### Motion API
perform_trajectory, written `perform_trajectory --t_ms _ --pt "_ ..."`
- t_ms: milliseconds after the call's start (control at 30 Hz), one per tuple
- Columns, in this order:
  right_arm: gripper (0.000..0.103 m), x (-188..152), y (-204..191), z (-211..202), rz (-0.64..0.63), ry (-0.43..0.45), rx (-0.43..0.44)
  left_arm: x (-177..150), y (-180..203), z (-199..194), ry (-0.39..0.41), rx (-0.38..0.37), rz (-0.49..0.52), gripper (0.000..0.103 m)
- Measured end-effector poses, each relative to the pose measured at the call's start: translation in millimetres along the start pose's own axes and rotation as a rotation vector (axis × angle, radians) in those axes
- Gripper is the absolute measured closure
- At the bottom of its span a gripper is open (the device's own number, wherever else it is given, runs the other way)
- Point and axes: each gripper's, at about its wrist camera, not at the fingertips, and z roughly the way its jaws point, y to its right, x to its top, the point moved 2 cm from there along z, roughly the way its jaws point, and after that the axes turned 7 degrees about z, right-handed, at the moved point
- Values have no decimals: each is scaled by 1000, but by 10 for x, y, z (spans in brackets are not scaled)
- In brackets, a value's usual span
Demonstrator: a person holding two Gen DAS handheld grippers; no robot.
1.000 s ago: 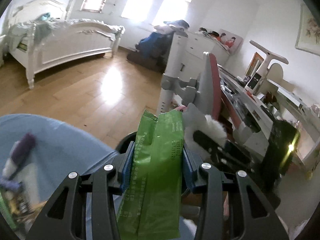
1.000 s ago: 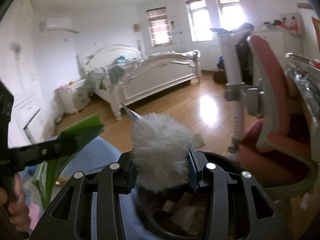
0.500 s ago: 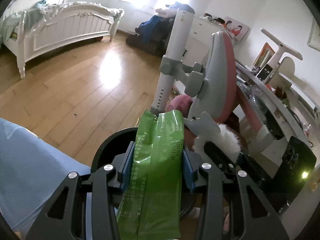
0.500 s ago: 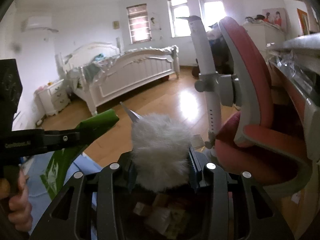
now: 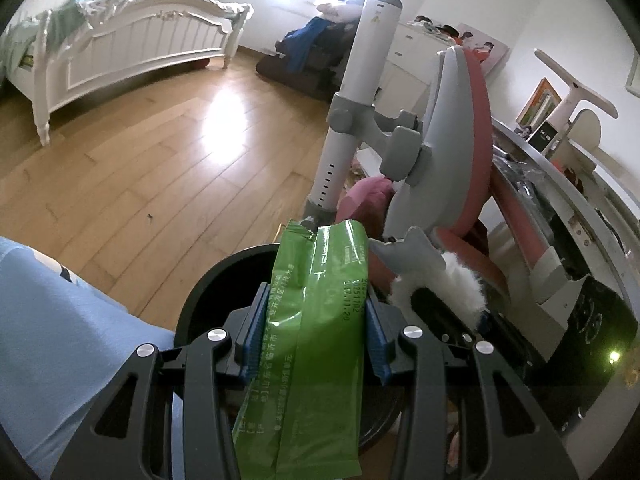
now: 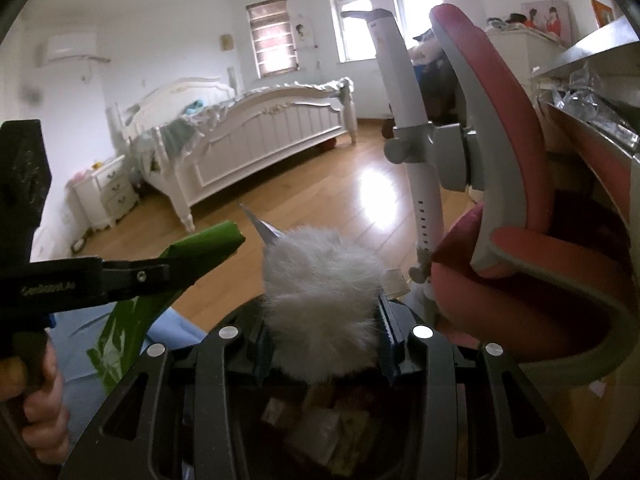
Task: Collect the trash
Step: 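Carry the green packet and pom-pom over the bin and open both tools, then grasp the purple tube with the right tool while the left tool grasps the blue packet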
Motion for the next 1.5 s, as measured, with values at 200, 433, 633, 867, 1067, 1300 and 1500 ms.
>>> perform_trajectory --t_ms 200,433,633,867,1067,1300,1500 --pt "43 15 16 26 14 -2 9 33 2 62 -14 29 -5 43" --pt "28 47 -17 -73 16 7 11 55 -5 -142 25 62 -14 14" --pt "28 42 -278 -251 6 -1 61 -57 -99 -746 83 71 -50 14" --pt "28 4 -1088 -448 -76 -65 231 -448 -572 -1723 158 203 -105 14" --pt "28 -100 -2003 -553 -130 -170 421 -931 -1304 -2516 186 394 -217 14" --pt "28 -246 -3112 -233 -118 -414 546 -1408 -2097 -2759 105 518 -332 15" --pt "40 -413 -3647 409 -124 -568 370 -1536 -2429 -2612 57 492 -358 16"
